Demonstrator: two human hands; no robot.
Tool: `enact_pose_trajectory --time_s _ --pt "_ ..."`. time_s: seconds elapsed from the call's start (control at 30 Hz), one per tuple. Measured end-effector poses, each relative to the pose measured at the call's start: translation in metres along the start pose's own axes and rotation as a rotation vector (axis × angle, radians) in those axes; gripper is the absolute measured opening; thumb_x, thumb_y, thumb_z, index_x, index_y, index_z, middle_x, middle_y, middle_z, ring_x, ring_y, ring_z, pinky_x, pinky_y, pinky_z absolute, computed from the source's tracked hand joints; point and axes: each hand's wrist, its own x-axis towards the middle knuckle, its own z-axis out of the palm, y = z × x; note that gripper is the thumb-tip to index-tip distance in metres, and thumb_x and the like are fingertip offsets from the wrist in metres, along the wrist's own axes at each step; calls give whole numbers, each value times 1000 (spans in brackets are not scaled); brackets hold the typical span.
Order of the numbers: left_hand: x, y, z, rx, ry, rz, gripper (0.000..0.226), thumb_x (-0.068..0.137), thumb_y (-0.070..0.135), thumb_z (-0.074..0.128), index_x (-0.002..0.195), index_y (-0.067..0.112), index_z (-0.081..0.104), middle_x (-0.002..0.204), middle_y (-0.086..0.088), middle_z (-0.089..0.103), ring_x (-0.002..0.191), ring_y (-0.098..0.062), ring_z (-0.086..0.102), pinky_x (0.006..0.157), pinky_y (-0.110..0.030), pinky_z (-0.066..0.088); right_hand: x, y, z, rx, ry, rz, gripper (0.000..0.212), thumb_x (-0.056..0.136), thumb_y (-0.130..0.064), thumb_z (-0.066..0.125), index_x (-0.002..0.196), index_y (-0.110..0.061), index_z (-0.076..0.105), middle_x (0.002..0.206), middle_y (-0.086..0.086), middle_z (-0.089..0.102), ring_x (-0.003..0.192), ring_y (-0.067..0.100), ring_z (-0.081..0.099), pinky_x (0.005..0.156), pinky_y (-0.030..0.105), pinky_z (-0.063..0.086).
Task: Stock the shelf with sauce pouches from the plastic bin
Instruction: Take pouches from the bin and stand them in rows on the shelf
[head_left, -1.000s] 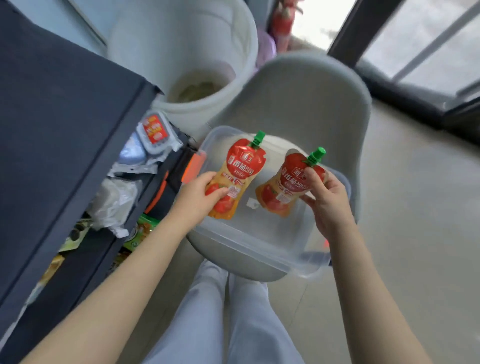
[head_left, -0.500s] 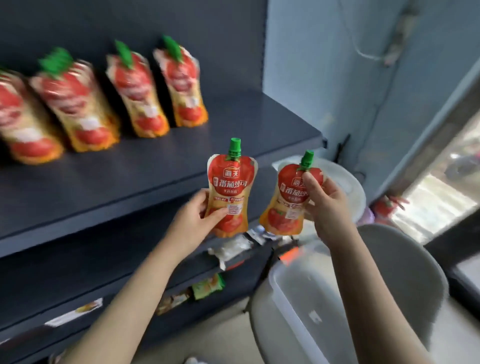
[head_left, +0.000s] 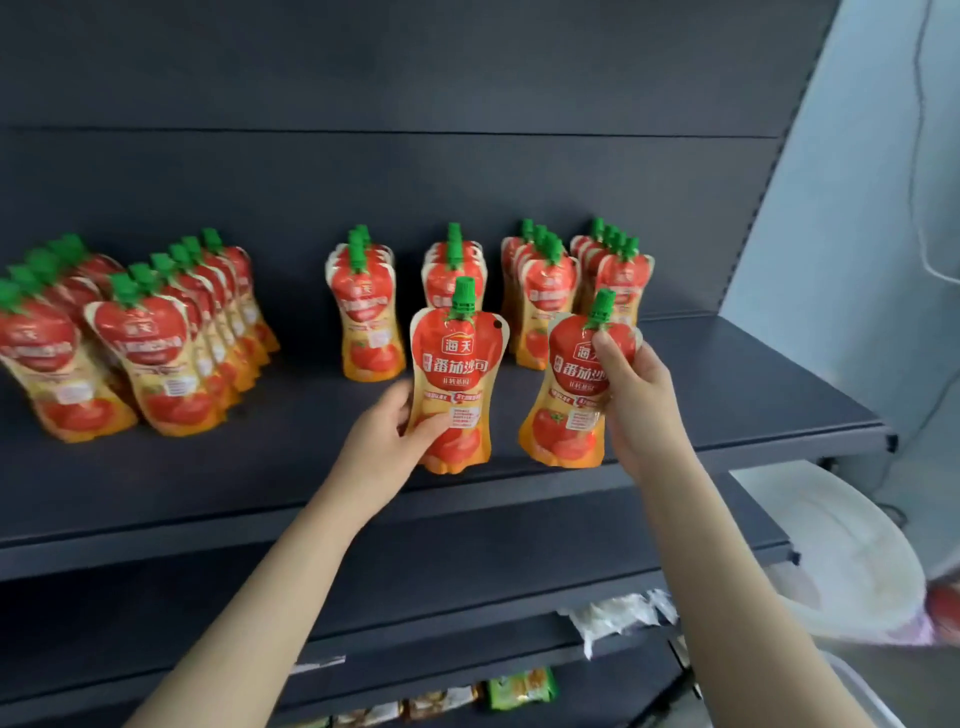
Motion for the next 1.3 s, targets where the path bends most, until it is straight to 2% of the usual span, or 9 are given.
enact_pose_trajectory --time_s 0.23,0.37,0.47,0.7,0.9,1.03,1.17,1.27,1.3 --pt "31 -42 -36 29 108 -52 32 93 29 64 121 35 52 112 21 64 102 6 62 82 -10 48 32 34 55 -62 -89 42 17 94 -28 60 108 -18 64 105 5 73 99 21 70 88 43 55" --pt "48 -62 -43 25 150 -86 33 94 28 61 126 27 52 119 13 64 111 -2 60 94 -25 51 50 47 70 -12 -148 85 17 94 -30 59 108 -23 65 110 6 72 104 23 69 88 43 55" --pt "53 -69 -45 15 148 -97 28 93 33 61 119 37 50 118 17 63 111 -1 60 96 -29 51 60 53 70 -30 -211 88 28 91 -32 60 116 -19 62 113 5 72 106 21 68 89 41 55" --pt "44 -78 -54 199 59 -133 52 89 27 68 135 31 43 128 14 59 115 -5 58 98 -27 47 60 84 29 -518 -459 165 35 89 -24 68 122 -26 58 113 -13 69 107 3 64 96 27 51" --pt "56 -80 -53 285 115 -111 44 90 21 67 130 24 48 124 10 61 114 -9 59 94 -25 48 74 96 33 -645 -426 73 37 88 -27 69 123 -21 59 116 -14 67 104 2 63 93 23 51" --pt "71 -86 -49 287 182 -114 51 90 20 67 136 18 43 132 2 59 119 -15 57 93 -24 45 81 109 47 -672 -320 -49 41 87 -26 70 124 -20 53 116 -11 63 100 -1 58 75 8 46" --pt "89 -92 -50 289 221 -113 51 91 16 67 135 15 42 134 -2 57 117 -13 56 86 -16 43 93 120 57 -689 -269 -85 42 87 -28 70 123 -20 49 120 -6 62 109 10 58 79 12 46" --pt "104 -96 -53 319 220 -99 49 90 16 67 134 15 44 134 -3 55 113 -13 56 79 -11 42 100 126 61 -733 -247 -80 43 85 -40 69 120 -26 48 120 -5 62 114 18 57 93 39 52" --pt "108 -98 -55 337 222 -89 49 90 16 67 134 15 45 134 -3 54 114 -15 57 81 -15 44 101 125 64 -725 -256 -75 41 87 -36 68 121 -25 48 120 -5 62 113 16 57 96 41 51"
